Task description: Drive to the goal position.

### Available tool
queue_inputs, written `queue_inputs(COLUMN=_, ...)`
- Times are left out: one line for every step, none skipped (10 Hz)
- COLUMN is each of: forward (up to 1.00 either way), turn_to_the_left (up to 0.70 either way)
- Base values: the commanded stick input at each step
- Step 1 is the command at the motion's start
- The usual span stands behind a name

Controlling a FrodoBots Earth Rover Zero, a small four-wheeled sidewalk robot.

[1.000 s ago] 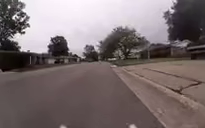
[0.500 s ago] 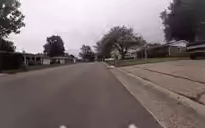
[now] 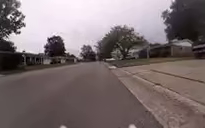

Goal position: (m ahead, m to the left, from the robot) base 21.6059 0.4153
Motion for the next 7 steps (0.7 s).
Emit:
queue_inputs(forward=1.00, turn_to_the_left=0.00)
queue_inputs(forward=1.00, turn_to_the_left=0.00)
queue_inputs(forward=1.00, turn_to_the_left=0.00)
queue_inputs(forward=1.00, turn_to_the_left=0.00)
queue_inputs(forward=1.00, turn_to_the_left=0.00)
queue_inputs(forward=1.00, turn_to_the_left=0.00)
queue_inputs(forward=1.00, turn_to_the_left=-0.04)
